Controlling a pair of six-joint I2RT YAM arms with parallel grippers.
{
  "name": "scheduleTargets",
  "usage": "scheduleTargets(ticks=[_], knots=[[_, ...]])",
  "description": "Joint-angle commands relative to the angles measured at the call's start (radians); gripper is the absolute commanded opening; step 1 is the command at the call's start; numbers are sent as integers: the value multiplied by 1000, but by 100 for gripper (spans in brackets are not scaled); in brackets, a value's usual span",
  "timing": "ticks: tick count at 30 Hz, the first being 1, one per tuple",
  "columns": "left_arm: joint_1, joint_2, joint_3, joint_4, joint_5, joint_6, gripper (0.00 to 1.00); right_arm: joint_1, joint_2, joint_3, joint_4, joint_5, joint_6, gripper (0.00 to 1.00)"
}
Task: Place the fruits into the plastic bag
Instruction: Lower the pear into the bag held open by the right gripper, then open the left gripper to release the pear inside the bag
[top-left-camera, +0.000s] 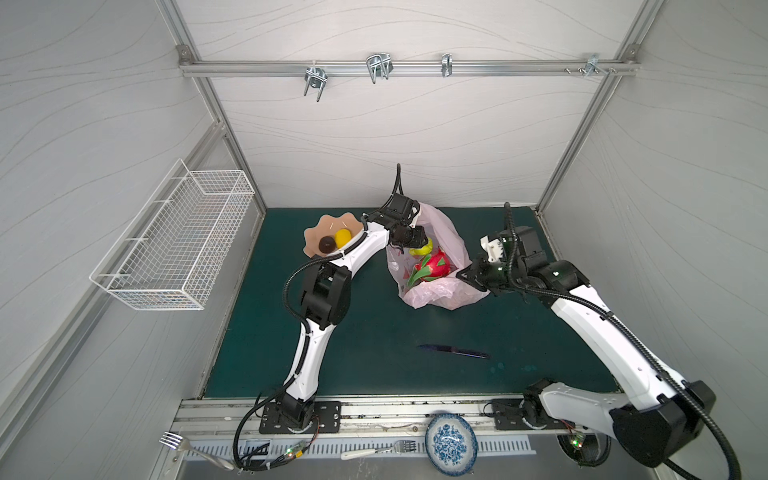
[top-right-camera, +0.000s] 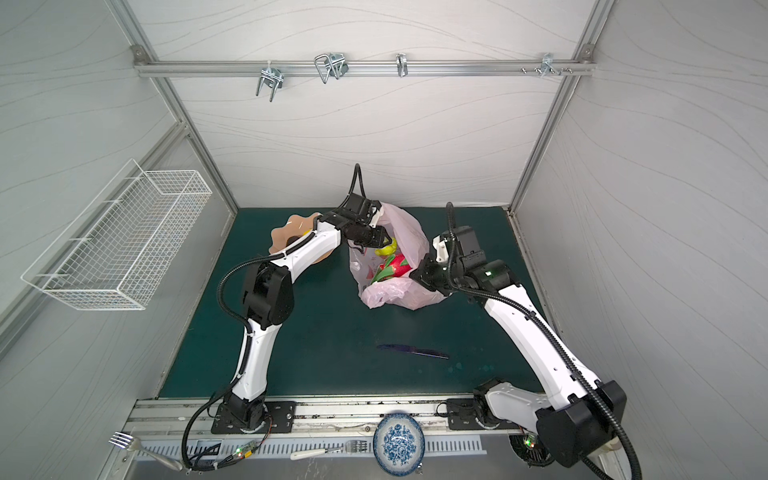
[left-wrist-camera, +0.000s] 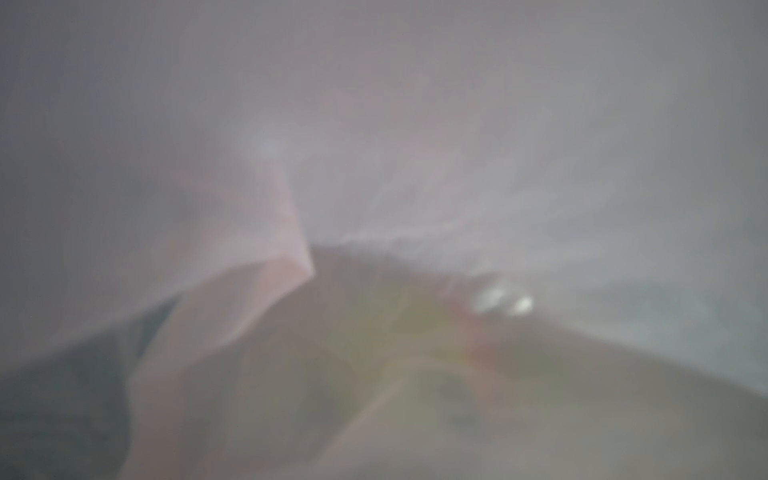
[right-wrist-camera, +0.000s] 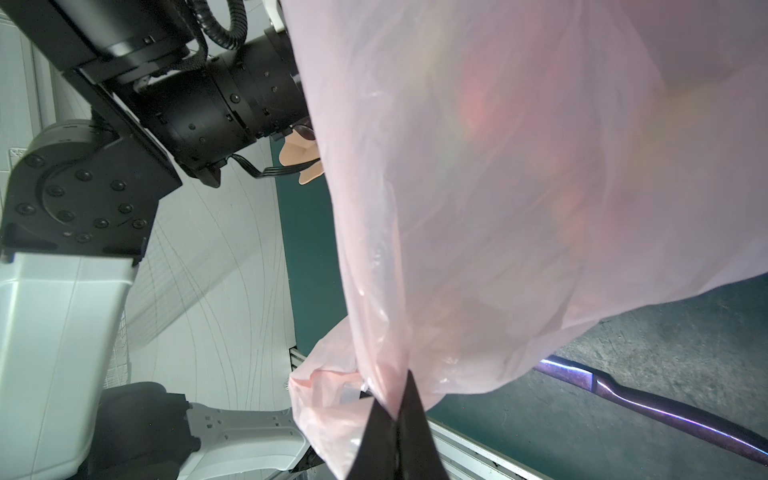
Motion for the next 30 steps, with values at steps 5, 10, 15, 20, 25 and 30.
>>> scheduleTargets(ticks=[5,10,15,20,25,30], knots=[[-24,4,-22,153,123,-151,10,2,-37,-20,2,-3,12,0],[-53,-1,-80,204,171,-188,14,2,-35,-20,7,-6,12,0],[-67,6,-90,200,186,-191,25,2,-39,-22,7,-3,14,0],[-65,-34,-105,207,173,-180,62,2,-43,-24,5,-4,15,0],[-61,-63,-85,164,155,-160,75,2,-45,-23,8,-1,15,0],[-45,-102,-92,133,133,-147,78,0,-52,-27,7,4,16,0]])
